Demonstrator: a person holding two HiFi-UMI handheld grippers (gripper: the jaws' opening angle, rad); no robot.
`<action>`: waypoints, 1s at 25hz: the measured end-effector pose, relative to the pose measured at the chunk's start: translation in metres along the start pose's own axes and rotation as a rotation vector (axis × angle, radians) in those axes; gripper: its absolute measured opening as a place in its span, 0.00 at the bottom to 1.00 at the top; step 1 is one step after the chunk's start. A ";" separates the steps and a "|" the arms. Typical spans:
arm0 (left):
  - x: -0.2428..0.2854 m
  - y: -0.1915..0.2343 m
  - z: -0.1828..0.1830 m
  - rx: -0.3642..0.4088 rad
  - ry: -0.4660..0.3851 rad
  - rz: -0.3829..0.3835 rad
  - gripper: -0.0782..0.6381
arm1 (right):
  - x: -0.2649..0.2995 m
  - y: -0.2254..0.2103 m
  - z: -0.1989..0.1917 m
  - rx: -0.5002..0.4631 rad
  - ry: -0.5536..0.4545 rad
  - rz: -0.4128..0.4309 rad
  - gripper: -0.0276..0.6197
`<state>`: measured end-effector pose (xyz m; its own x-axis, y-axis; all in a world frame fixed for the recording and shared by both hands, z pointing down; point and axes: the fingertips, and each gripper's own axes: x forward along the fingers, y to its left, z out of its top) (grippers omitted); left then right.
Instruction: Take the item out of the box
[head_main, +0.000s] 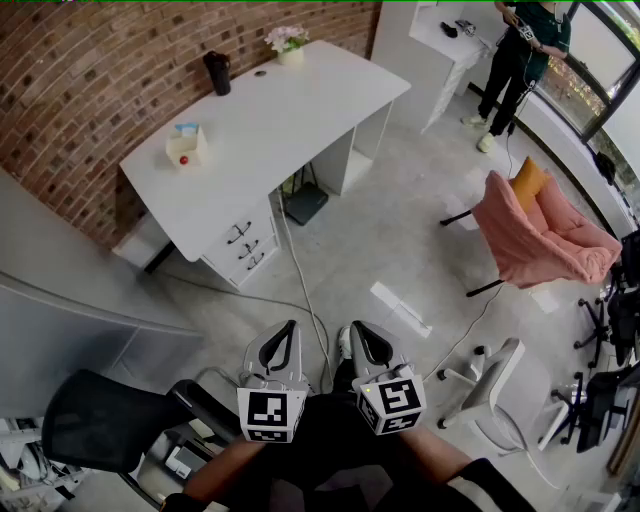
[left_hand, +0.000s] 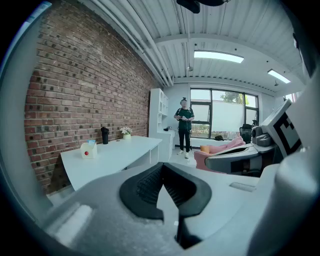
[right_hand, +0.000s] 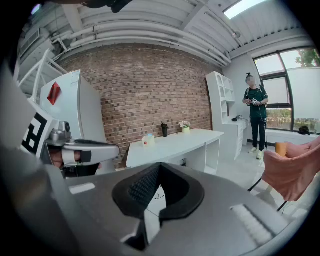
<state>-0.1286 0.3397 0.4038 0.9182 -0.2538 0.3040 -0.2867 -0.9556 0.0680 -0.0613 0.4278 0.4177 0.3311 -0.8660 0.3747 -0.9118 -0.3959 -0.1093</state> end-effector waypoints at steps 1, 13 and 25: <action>0.000 -0.001 0.000 0.002 -0.001 -0.004 0.12 | 0.000 -0.001 0.000 0.000 -0.001 -0.002 0.04; 0.005 0.000 0.001 -0.009 0.002 -0.001 0.12 | 0.007 0.003 0.007 -0.017 -0.001 0.043 0.04; 0.036 0.018 0.018 -0.048 -0.004 0.088 0.12 | 0.048 -0.016 0.034 -0.048 0.008 0.128 0.05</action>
<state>-0.0959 0.3108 0.3987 0.8899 -0.3376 0.3067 -0.3794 -0.9211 0.0869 -0.0223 0.3821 0.4062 0.2099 -0.9057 0.3683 -0.9570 -0.2674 -0.1122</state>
